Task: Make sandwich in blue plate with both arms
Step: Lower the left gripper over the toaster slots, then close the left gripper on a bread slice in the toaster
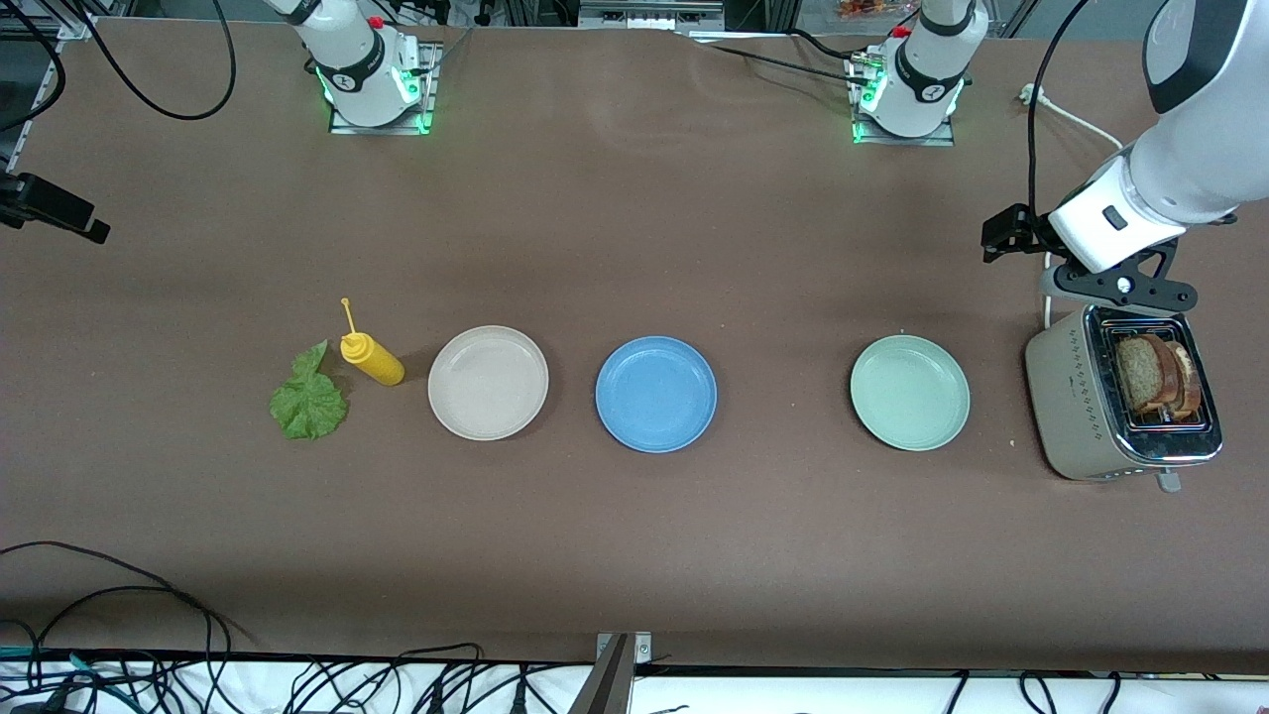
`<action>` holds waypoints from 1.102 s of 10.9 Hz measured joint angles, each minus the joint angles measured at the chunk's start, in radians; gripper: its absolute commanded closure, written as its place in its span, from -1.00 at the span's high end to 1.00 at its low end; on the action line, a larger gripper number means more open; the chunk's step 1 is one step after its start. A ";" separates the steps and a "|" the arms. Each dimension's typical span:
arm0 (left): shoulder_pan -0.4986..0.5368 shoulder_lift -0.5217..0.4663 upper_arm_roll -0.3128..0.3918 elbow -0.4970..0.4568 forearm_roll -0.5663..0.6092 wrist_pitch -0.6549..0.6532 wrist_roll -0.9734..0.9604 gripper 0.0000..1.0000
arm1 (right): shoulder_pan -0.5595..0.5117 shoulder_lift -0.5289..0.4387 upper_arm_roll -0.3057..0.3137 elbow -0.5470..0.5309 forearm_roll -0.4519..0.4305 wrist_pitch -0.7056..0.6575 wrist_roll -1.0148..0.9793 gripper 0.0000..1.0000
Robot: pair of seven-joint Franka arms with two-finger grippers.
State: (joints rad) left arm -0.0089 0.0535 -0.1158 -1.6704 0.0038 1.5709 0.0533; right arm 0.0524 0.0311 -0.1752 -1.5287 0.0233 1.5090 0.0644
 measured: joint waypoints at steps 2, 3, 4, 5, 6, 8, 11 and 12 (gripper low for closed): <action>0.002 0.011 0.018 0.019 0.018 0.001 0.000 1.00 | 0.000 0.000 0.000 0.000 0.000 0.000 0.000 1.00; 0.013 0.028 0.037 0.041 0.035 0.001 0.001 1.00 | 0.000 0.000 0.000 0.000 0.000 0.000 0.000 1.00; 0.037 0.048 0.050 0.057 0.038 0.001 0.017 1.00 | 0.000 0.000 -0.001 0.000 0.000 0.000 0.000 1.00; 0.071 0.072 0.054 0.065 0.038 0.001 0.037 1.00 | -0.001 0.000 -0.001 0.000 0.000 0.000 0.000 1.00; 0.110 0.103 0.055 0.071 0.039 0.019 0.064 1.00 | -0.001 0.000 -0.001 0.000 0.000 0.000 0.000 1.00; 0.170 0.166 0.057 0.082 0.039 0.099 0.142 1.00 | -0.002 0.000 -0.002 0.000 0.000 0.001 0.000 1.00; 0.249 0.258 0.059 0.086 0.039 0.248 0.265 1.00 | -0.001 0.000 -0.002 0.000 0.000 0.001 0.000 1.00; 0.265 0.284 0.060 0.087 0.039 0.291 0.289 1.00 | -0.001 0.000 -0.002 0.000 0.000 0.001 0.000 1.00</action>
State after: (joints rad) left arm 0.2566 0.3376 -0.0562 -1.5830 0.0426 1.8623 0.3427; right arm 0.0516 0.0313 -0.1770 -1.5285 0.0234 1.5098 0.0644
